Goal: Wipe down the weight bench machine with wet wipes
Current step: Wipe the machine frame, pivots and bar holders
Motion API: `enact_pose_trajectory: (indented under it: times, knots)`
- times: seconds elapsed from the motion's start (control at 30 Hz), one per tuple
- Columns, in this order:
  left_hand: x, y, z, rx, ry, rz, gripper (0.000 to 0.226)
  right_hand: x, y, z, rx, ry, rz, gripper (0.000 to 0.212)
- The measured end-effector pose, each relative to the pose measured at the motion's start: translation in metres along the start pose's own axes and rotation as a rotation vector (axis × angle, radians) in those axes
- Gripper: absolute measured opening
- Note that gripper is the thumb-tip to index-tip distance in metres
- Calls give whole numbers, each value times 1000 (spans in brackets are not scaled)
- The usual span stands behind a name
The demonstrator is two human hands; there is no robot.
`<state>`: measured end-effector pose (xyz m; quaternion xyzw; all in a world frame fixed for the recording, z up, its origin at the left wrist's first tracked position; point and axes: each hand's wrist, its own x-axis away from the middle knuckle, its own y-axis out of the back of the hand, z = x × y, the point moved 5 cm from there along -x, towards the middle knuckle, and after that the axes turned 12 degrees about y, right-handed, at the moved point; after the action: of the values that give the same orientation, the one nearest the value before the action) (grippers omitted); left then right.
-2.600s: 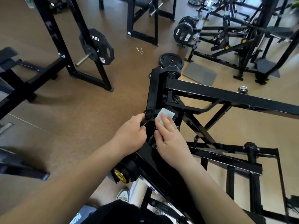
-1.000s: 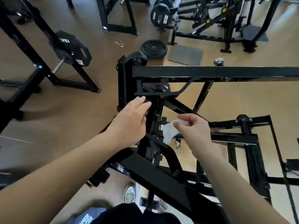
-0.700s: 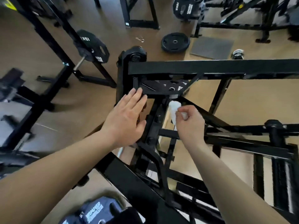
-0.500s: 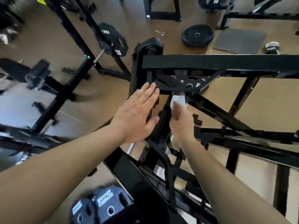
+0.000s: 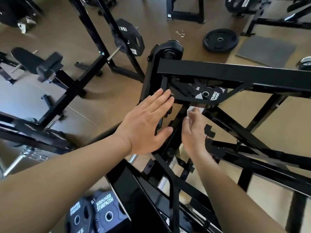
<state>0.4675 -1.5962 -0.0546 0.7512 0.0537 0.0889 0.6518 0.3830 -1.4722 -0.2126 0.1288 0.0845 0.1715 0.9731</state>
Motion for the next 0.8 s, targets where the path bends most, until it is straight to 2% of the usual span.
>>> enact_pose_trajectory:
  times: [0.2,0.33,0.4,0.5,0.6,0.7,0.8]
  knots:
    - [-2,-1,1,-5,-5,-7,75,25,-1,-2,81,64,9,54]
    - [-2,-2,1,-2,1,-6,74,-14,-9,-9,209,99,172,51]
    - [-1,-1,1,-4,-1,-8,74,-30,-14,-10,246,179,180,50]
    - [-2,-2,1,-6,-3,0,73,-39,-18,-14,291,185,154,55]
    - [-2,-1,1,-2,-4,-5,74,-22,-17,-9,223,140,132,58]
    - [-2,-1,1,-10,-12,-8,73,16,-17,1,185,108,190,68]
    - [-2,-2,1,-23,-7,-5,73,28,-7,-2,170,107,241,66]
